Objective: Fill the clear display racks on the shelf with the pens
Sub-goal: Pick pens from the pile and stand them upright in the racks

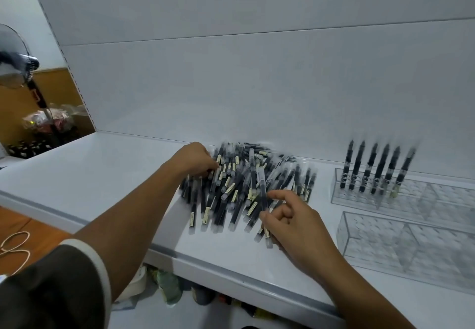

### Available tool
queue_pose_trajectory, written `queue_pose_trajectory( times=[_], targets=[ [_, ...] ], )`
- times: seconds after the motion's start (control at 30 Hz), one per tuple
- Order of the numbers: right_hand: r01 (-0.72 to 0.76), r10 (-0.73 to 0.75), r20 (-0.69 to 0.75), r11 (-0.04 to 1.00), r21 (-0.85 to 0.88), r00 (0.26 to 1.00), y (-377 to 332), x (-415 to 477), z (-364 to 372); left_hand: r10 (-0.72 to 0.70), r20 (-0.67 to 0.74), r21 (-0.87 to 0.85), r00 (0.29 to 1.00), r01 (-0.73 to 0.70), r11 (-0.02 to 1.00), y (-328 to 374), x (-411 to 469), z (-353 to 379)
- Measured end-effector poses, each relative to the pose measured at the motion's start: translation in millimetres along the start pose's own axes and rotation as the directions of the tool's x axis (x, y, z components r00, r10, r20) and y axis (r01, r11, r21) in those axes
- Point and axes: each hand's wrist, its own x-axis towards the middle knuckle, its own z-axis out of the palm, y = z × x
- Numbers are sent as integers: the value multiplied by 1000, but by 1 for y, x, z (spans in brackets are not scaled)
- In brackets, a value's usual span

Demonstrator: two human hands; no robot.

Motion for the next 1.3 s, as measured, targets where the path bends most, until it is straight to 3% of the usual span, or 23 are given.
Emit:
queue_pose_trajectory(
  times=[0.23,0.43,0.63,0.97,1.2,1.3],
  targets=[
    [-4,4,9,1000,-1,1000,4,1,1,24,-18,-245,1000,-27,969,-20,-34,-12],
    [5,-5,4,1000,-8,1000,6,2,3,43,93,-216,995,-22,976,-31,-58,3],
    [7,-8,-10,1000,-2,1000,7,2,2,5,77,-74,997,0,997,-30,-43,10],
    [24,-24,-4,1000,-14,1000,8,3,3,-2,156,10,988,0,1000,-20,-39,10],
    [29,-29,-8,999,14,1000,6,2,3,11,102,-231,995,13,973,-25,-41,11],
    [31,-31,3,992,123,1000,0,1,1,67,24,-331,998,-55,942,-18,-46,3]
  ],
)
